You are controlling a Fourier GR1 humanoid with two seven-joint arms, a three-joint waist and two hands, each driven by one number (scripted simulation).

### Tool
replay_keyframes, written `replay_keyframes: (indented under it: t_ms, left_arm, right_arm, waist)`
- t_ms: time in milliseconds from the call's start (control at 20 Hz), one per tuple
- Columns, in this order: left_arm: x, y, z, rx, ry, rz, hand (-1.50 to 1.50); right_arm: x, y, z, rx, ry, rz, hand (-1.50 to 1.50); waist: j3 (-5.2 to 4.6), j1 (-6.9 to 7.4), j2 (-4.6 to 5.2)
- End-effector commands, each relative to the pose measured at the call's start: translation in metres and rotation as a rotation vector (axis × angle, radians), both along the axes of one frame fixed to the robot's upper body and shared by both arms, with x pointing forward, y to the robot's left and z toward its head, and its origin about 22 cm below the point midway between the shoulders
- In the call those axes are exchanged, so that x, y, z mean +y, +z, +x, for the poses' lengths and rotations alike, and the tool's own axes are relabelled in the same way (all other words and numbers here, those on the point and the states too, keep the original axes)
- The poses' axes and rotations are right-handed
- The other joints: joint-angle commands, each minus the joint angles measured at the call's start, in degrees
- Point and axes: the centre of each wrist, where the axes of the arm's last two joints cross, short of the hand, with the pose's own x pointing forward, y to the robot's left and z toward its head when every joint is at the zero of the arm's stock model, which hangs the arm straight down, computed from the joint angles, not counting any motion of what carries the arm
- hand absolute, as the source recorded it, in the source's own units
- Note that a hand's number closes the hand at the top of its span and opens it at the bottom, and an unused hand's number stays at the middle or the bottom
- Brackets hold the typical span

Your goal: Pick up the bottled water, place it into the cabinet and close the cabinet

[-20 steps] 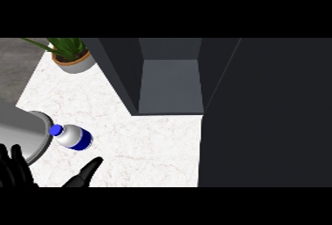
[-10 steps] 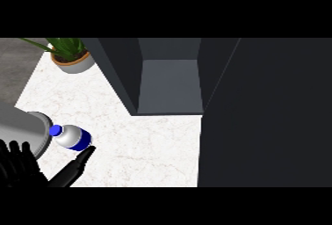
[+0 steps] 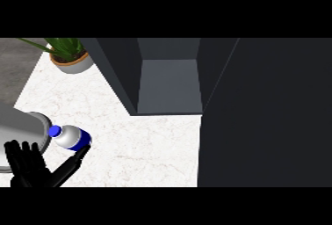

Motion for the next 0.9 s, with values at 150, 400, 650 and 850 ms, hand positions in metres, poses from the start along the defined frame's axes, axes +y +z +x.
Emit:
replay_keyframes:
  t_ms: [150, 400, 650, 850]
  left_arm:
    - [0.023, -0.05, 0.017, -0.016, 0.007, -0.012, -1.5]
    - [0.011, -0.085, 0.017, 0.005, 0.026, -0.031, -1.5]
    - [0.025, -0.103, 0.012, 0.004, 0.048, -0.013, -1.5]
    - [0.038, -0.116, 0.019, 0.007, 0.063, -0.004, -1.5]
  right_arm:
    - [0.0, 0.034, -0.002, -0.072, 0.008, -0.007, -1.5]
    - [-0.001, 0.038, -0.014, -0.065, 0.002, -0.024, -1.5]
    - [-0.006, 0.036, -0.016, -0.066, 0.013, -0.015, -1.5]
    - [0.0, 0.046, -0.019, -0.082, 0.012, -0.026, -1.5]
  waist:
    - [0.06, 0.3, 0.26]
    - [0.05, -0.17, 0.13]
    - [0.09, 0.24, 0.18]
    - [-0.01, -0.1, 0.38]
